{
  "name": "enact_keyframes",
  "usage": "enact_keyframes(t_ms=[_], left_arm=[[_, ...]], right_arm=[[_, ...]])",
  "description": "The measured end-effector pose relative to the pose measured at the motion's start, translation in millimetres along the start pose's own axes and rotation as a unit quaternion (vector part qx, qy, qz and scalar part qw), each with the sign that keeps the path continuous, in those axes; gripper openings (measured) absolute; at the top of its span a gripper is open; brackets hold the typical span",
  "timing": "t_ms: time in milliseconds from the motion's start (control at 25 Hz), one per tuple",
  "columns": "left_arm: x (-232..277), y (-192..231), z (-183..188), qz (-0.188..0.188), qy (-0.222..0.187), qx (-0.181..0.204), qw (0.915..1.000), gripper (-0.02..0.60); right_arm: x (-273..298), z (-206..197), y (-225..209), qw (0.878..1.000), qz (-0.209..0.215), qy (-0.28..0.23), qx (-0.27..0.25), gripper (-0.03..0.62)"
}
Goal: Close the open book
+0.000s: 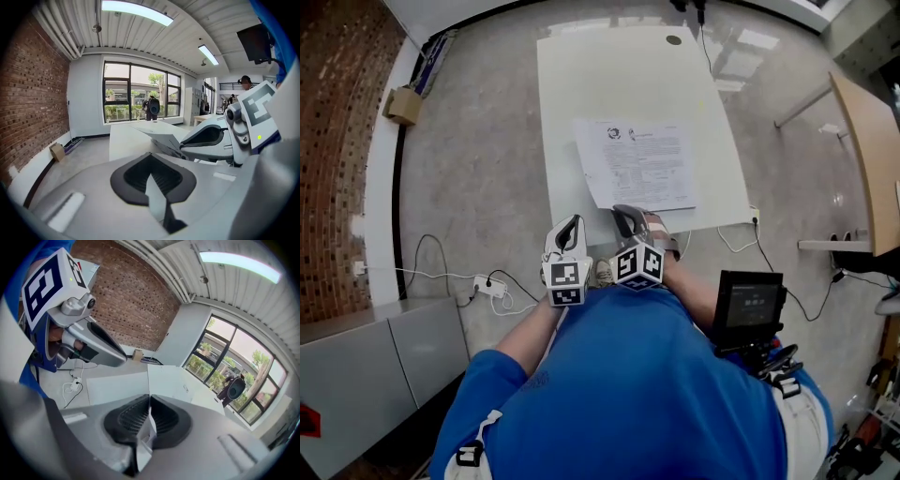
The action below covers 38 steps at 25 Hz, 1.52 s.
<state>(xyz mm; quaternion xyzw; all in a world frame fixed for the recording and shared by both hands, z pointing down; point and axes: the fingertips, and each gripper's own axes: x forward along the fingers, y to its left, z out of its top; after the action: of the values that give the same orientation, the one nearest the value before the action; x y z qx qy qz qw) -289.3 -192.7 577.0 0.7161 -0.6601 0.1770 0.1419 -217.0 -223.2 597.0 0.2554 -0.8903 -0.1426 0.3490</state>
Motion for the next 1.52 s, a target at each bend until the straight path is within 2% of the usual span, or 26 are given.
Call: enact_keyframes(t_ms=[240, 520, 760, 1080, 1280, 1520], left_arm=[[0, -43, 32, -0.011, -0.011, 0.017, 0.9997, 0.005], [12, -51, 38, -0.031, -0.014, 0.031, 0.9990, 0.005], [20, -56, 39, -0.043, -0.014, 0.044, 0.9980, 0.005], [18, -76, 50, -0.053, -0.012, 0.066, 0.9963, 0.005], [20, -80, 49, -0.054, -0.009, 0.072, 0.9959, 0.005], [28, -84, 49, -0.056, -0.007, 0.074, 0.9957, 0.005]], right_arm=[[-38, -21, -36, 0.996, 0.001, -0.009, 0.094, 0.015], [-38, -41, -55, 0.981, -0.002, 0.006, 0.193, 0.015], [-38, -67, -66, 0.969, -0.014, 0.024, 0.244, 0.015], [-51, -101, -82, 0.958, -0.033, 0.042, 0.282, 0.016], [-52, -121, -89, 0.940, -0.040, 0.051, 0.335, 0.017], [-40, -148, -97, 0.904, -0.038, 0.056, 0.422, 0.017]])
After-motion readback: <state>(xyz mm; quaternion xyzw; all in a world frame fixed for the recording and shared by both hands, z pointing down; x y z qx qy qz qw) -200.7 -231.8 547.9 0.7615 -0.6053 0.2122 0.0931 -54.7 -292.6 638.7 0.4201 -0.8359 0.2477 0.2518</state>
